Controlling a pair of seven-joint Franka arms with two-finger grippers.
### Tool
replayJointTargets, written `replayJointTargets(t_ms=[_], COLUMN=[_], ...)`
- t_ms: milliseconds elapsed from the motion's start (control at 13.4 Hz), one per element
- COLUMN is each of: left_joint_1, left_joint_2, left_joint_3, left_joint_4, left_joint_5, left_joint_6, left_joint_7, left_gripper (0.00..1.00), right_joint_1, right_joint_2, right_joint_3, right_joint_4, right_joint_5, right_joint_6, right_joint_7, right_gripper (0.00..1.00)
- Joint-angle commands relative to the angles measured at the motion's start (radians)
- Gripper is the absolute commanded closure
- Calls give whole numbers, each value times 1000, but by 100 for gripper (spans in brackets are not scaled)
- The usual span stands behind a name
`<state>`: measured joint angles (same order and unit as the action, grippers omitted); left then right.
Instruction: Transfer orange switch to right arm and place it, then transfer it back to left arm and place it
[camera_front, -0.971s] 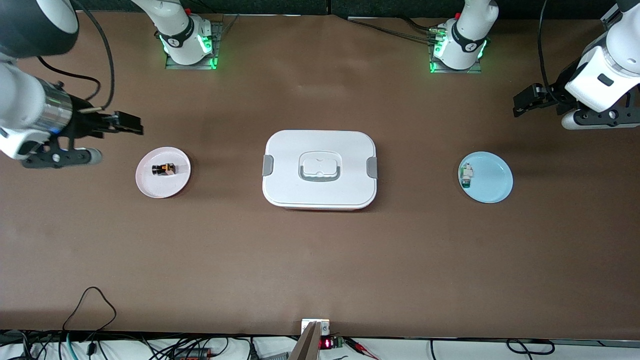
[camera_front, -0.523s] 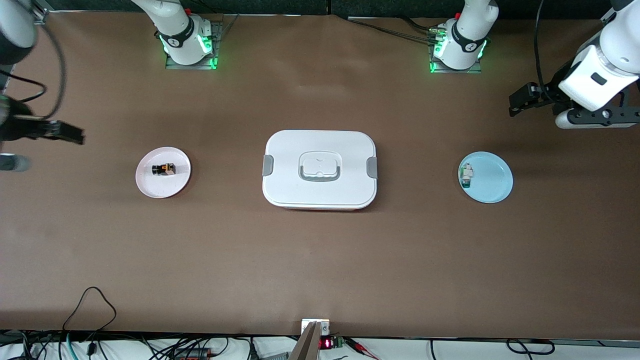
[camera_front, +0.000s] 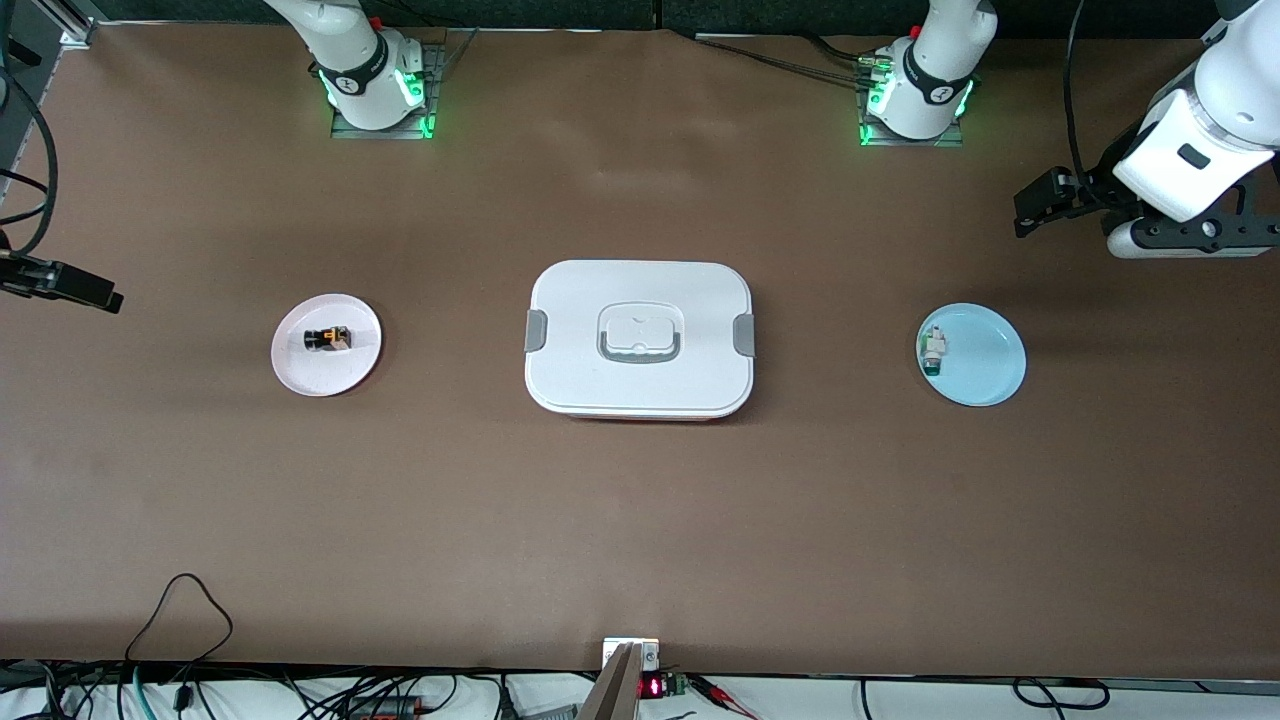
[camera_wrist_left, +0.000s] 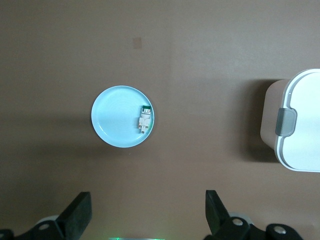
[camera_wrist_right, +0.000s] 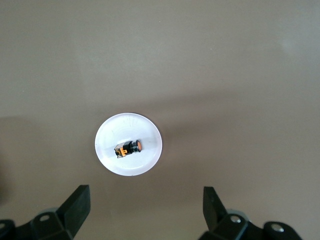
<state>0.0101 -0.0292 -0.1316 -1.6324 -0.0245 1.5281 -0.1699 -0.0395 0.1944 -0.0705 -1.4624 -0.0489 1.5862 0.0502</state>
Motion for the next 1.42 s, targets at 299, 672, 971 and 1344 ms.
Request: replayJointTargets(t_ms=[299, 672, 971, 1344], left_joint_1=[-5, -4, -4, -4], left_joint_2=[18, 18, 18, 20], left_joint_3=[7, 9, 9, 10], left_joint_4=[26, 28, 28, 28], left_joint_5=[-6, -5, -5, -3], left_joint_6=[10, 10, 10, 10], left_joint_7=[9, 0, 1, 1], left_gripper=[0, 0, 0, 0], right_joint_1=[-8, 1, 13, 12], right_joint_2=[-184, -181, -181, -179], right_joint_3=[9, 17, 18, 31], right_joint_4=[-208, -178, -171, -151], right_joint_5=[11, 17, 18, 17], right_joint_6=[72, 66, 48, 29], right_joint_7=[-56, -53, -58, -56], right_gripper=[0, 0, 0, 0])
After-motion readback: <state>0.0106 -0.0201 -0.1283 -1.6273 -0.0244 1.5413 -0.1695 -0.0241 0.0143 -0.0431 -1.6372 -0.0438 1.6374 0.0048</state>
